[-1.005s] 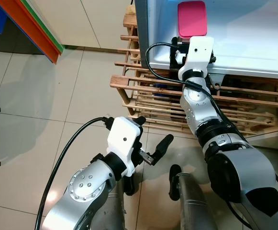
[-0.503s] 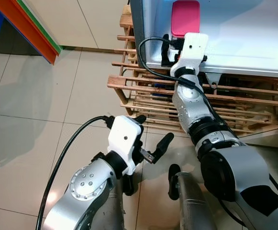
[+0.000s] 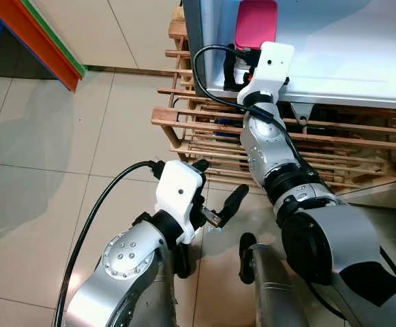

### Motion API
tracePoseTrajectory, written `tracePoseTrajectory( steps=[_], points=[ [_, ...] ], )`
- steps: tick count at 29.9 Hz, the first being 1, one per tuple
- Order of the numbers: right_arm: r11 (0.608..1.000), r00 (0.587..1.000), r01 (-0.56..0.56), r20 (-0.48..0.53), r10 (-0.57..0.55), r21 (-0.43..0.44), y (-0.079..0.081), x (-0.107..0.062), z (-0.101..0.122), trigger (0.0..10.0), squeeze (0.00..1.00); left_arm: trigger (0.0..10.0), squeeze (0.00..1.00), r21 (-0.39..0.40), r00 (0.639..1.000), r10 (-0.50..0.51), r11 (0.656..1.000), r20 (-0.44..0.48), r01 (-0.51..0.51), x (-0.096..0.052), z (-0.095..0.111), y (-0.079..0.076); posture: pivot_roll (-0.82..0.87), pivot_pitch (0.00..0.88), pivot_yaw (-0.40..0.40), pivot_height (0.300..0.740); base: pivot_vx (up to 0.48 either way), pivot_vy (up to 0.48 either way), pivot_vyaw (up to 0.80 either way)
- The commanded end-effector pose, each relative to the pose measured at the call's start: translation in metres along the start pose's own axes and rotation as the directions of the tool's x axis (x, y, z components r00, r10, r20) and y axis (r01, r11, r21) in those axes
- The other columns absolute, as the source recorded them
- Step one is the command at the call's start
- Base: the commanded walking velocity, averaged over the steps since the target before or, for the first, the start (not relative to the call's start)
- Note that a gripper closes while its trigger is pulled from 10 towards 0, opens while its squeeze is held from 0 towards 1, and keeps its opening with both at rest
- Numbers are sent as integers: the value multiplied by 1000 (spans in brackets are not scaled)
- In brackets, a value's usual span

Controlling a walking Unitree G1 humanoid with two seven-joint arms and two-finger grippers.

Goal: Restocking fridge

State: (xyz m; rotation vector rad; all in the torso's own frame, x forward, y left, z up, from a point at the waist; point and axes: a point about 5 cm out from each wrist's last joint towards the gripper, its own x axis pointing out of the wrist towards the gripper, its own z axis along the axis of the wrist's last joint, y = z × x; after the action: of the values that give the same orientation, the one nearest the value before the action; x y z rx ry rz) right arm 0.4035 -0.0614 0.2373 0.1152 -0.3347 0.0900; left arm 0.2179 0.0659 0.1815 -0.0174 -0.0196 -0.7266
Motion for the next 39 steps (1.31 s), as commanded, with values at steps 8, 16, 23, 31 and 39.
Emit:
tracePoseTrajectory(
  steps=[8, 16, 23, 31, 39],
  points=[
    [999, 998, -43, -54, 44, 20, 14, -15, -20, 10000, 0, 10000, 0, -11, 1000, 0, 1000, -12, 0, 5, -10, 2, 220, 407, 30, 710, 0, 0, 0],
    [997, 994, -81, 65, 82, -18, 16, -19, -6, 10000, 0, 10000, 0, 7, 1000, 16, 1000, 12, -16, 17, -12, 8, 193, 352, -2, 710, 0, 0, 0],
    [991, 983, -105, 141, 115, -78, 11, -41, -2, 10000, 0, 10000, 0, 41, 998, 45, 998, 39, -46, 28, -14, 18, 166, 269, -28, 710, 0, 0, 0],
    [977, 990, 0, 135, 30, -215, -41, -84, -8, 10000, 0, 10000, 0, 52, 980, 194, 979, 32, -196, 37, -22, 50, 97, 170, -35, 710, 0, 0, 0],
    [946, 992, 116, -6, -123, -302, -102, -154, -36, 10000, 0, 10000, 0, 36, 927, 376, 926, -6, -375, 26, -40, 88, 36, 73, -32, 710, 0, 0, 0]
  ],
)
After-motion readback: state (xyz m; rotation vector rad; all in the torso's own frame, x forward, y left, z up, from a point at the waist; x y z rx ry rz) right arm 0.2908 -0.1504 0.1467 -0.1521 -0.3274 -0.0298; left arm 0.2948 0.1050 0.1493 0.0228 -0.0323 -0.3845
